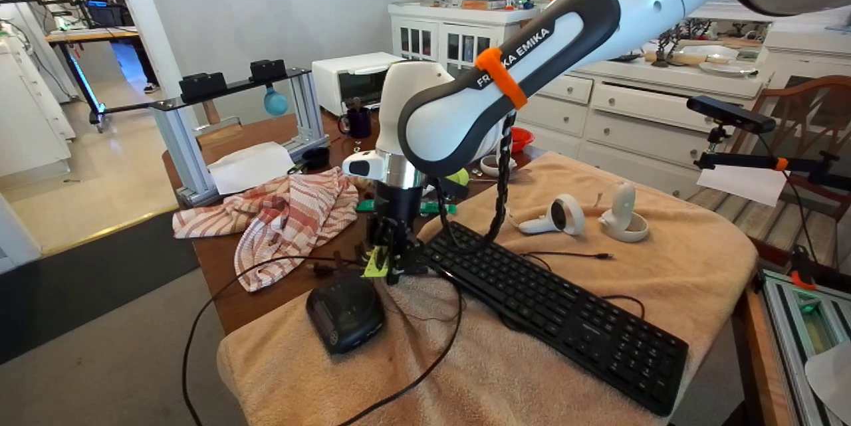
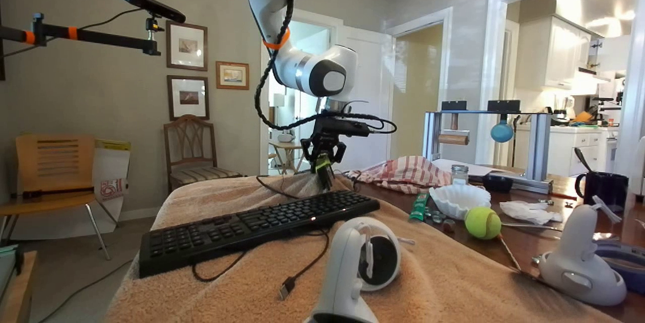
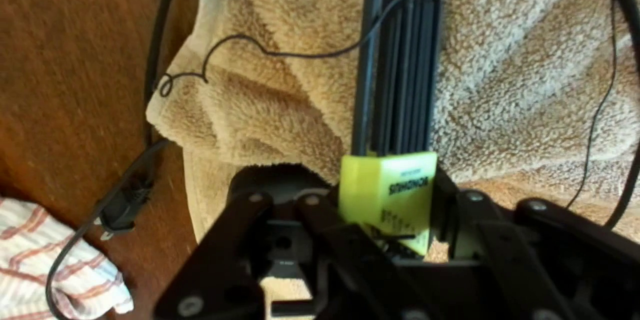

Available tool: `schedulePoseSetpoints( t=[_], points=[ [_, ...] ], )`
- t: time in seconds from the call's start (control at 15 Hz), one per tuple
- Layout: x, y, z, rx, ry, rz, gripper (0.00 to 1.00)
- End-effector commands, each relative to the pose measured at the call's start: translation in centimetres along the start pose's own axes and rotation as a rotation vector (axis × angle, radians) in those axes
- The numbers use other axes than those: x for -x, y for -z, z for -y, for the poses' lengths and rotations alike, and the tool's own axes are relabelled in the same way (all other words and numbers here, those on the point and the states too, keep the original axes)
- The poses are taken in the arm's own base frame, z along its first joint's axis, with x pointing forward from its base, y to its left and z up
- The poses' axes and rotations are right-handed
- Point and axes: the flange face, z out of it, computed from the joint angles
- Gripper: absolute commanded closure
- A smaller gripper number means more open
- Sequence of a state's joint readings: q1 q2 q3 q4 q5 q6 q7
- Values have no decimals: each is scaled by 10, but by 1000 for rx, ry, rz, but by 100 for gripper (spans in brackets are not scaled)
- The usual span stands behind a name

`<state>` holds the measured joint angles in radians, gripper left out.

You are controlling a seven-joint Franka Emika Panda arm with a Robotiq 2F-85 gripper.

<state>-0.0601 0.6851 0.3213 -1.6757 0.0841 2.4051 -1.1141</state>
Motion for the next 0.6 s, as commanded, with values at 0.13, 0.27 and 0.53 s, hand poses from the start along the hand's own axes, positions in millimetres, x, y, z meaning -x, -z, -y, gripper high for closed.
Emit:
schedulePoseSetpoints(
  t=[0.13, 0.27, 0.53],
  points=[
    [-12, 37, -2, 6, 28, -106, 92],
    [-5, 34, -4, -9, -5, -78, 92],
    [2, 30, -5, -21, -30, -52, 92]
  ],
)
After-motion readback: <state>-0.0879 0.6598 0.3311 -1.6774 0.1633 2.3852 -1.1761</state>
